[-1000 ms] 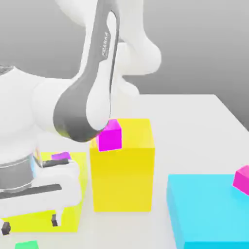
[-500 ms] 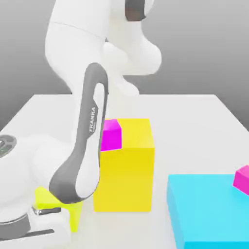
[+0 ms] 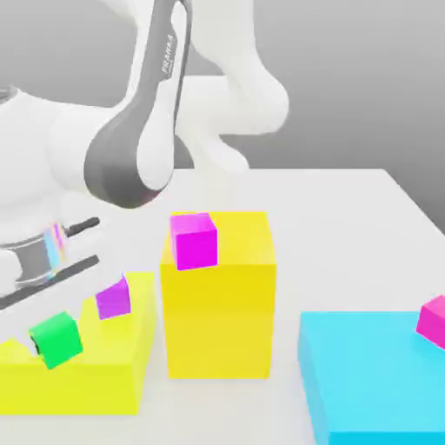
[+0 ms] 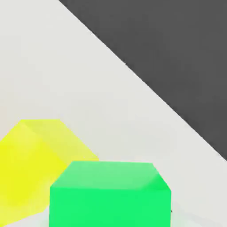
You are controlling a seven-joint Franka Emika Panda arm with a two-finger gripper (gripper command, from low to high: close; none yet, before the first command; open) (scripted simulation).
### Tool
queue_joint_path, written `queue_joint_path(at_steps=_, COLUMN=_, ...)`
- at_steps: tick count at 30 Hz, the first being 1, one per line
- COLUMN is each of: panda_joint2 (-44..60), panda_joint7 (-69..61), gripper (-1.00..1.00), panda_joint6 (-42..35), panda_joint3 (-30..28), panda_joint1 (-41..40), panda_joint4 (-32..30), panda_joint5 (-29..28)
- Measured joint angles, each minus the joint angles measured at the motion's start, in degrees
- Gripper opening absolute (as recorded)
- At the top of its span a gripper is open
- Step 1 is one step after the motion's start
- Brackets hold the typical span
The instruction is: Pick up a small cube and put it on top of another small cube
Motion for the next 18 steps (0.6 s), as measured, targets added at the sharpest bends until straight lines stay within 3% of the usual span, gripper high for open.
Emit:
queue_joint_path(at_steps=15, panda_joint2=-27.54, panda_joint7=-44.04, gripper=-1.00, panda_joint6=-5.21, panda_joint3=-2.23, panda_joint1=-0.83, panda_joint4=-18.66, panda_joint5=-17.12)
queue_joint_path(at_steps=18, panda_joint2=-26.73, panda_joint7=-47.90, gripper=-1.00, panda_joint6=-1.29, panda_joint3=-3.38, panda_joint1=-0.19, panda_joint4=-21.28, panda_joint5=-18.39)
